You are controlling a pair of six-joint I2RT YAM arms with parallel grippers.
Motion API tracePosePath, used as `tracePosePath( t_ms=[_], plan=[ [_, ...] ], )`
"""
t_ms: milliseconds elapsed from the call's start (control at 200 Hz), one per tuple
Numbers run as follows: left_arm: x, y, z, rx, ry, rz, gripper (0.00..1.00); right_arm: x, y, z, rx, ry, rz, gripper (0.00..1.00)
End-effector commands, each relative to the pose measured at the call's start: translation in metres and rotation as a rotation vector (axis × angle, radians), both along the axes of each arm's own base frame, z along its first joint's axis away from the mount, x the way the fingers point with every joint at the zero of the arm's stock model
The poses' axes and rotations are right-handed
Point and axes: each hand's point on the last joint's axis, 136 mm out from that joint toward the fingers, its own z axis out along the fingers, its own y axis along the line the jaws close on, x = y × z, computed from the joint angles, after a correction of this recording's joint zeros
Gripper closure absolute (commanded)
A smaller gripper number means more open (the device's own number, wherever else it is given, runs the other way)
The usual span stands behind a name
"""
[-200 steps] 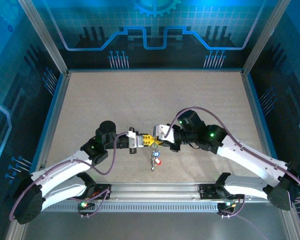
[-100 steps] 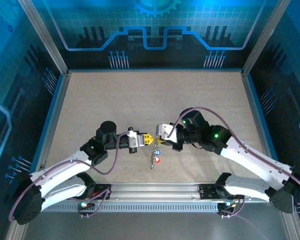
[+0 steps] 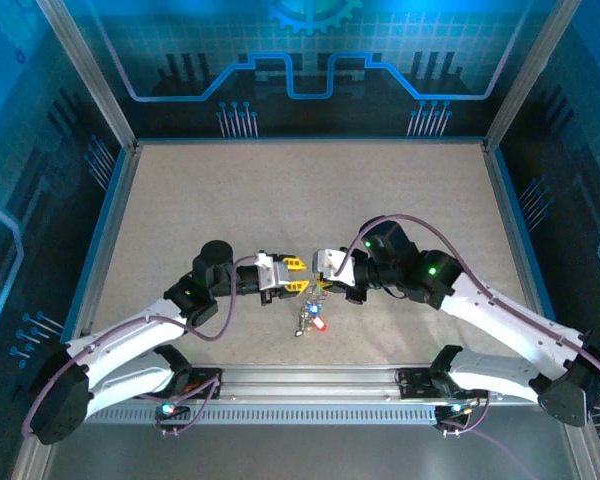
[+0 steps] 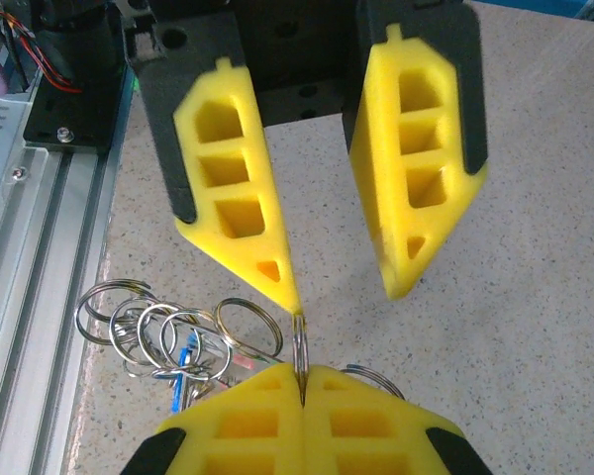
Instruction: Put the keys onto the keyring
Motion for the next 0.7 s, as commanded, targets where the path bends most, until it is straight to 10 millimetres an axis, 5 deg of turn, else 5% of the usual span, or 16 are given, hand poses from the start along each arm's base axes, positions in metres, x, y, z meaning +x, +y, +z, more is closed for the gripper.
tracePosePath(
  t_ms=[0, 695],
  plan=[
    [-0.003, -0.001, 0.003, -0.02, 0.021, -0.026, 0.66, 0.002, 0.008, 0.011, 0.049, -0.016, 0.009, 1.0],
    [-0.006, -0.006, -0.008, 0.031, 0.069, -0.07, 0.66, 0.008, 0.014, 0.011, 0.067, -0.05, 0.004, 1.0]
  ],
)
